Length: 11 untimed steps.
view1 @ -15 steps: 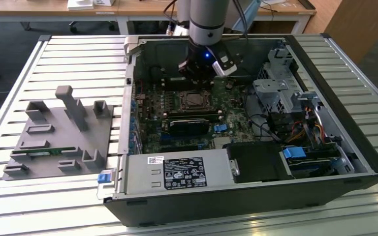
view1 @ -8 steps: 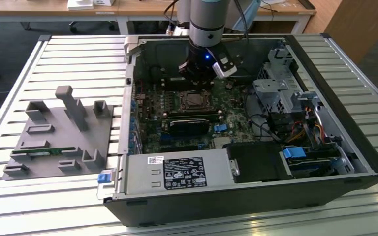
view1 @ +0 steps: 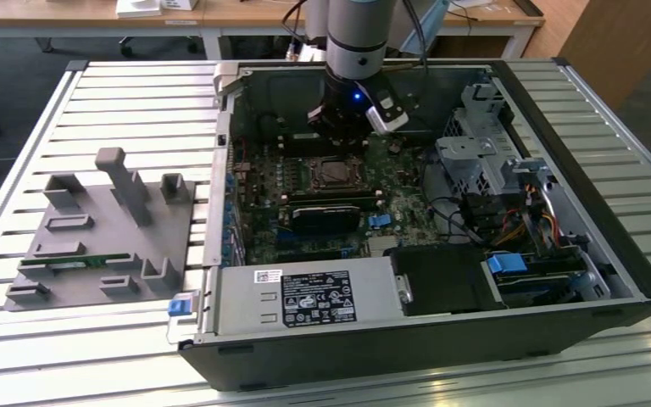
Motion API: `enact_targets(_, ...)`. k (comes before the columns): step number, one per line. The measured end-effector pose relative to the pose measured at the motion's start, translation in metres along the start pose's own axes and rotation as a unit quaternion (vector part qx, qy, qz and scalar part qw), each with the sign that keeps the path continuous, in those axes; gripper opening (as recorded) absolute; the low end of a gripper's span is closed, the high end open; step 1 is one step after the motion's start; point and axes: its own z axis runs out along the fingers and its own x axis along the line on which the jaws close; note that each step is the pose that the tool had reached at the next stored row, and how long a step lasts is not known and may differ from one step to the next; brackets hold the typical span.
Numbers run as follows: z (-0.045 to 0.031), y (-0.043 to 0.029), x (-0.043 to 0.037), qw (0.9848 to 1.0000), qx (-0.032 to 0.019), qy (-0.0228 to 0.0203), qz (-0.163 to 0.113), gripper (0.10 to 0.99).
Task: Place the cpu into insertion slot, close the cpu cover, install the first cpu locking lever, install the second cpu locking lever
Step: 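Install the first cpu locking lever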
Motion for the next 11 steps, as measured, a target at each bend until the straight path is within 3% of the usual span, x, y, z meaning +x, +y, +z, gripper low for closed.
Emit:
enact_targets(5,-0.0006,0.0001,-0.0001,1.0000,0.0004,-0.0001,0.000,0.106)
enact_targets(11,-0.0004,0.0000,-0.0002,1.0000,0.0069,0.0002,0.000,0.106)
